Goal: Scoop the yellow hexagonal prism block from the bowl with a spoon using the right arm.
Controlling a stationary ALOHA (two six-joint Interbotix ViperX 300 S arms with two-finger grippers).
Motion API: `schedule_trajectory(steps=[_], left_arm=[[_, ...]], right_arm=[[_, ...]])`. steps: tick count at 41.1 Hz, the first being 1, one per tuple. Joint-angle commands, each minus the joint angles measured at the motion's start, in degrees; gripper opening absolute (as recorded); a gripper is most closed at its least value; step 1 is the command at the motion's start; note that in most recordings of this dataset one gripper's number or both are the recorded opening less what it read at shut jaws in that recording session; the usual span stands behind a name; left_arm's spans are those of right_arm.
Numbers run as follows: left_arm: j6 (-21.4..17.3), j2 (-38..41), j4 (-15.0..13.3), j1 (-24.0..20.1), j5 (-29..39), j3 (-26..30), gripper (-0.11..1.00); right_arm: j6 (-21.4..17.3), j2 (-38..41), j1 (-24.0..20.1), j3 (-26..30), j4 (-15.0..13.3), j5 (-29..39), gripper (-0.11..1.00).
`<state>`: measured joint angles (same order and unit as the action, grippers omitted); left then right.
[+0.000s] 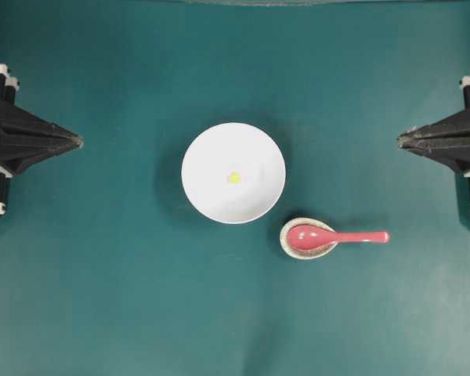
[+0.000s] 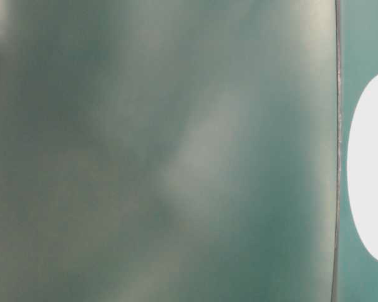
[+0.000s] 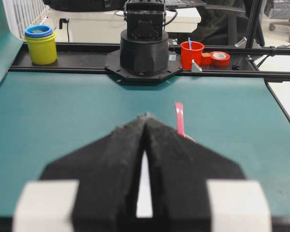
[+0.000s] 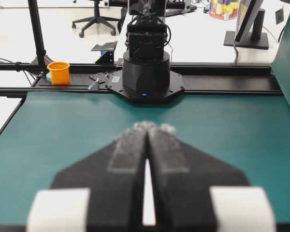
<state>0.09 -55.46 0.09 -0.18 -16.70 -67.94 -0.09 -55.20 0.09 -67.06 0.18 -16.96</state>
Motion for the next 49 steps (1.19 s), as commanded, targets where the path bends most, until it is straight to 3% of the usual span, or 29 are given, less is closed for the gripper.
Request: schedule_trajectory(steps=[1,3,20,23,31,35,49], left_arm=[[0.26,0.44,0.44,0.0,0.7,1.93,-0.01],[0.26,0.44,0.53,0.09,1.14,1.93,0.04],[0.18,0.7,0.53,0.0,1.23,2.02,0.0],[0.26,0.79,0.44,0.0,1.23,2.02,0.0],[0.26,0.79,0.53,0.09,1.23,2.02,0.0],[0.18,0.79,0.53,0.0,1.32,2.02,0.0],[0.18,0.7,0.53,0.0,1.32,1.93,0.0]], right_arm=[[0.09,0.62,0.26,1.05,0.0,-0.09,-0.01],[0.09,1.05,0.26,1.23,-0.09,-0.53,0.0],[-0.18,1.14,0.26,1.41,-0.09,-1.05,0.01],[-0.18,1.14,0.26,1.41,0.09,-1.05,0.09],[-0.18,1.41,0.26,1.41,0.26,-0.7,0.49],[-0.18,1.93,0.26,1.23,0.26,-0.7,0.59],[-1.49,5.63,0.18,0.35,2.02,-1.05,0.61]])
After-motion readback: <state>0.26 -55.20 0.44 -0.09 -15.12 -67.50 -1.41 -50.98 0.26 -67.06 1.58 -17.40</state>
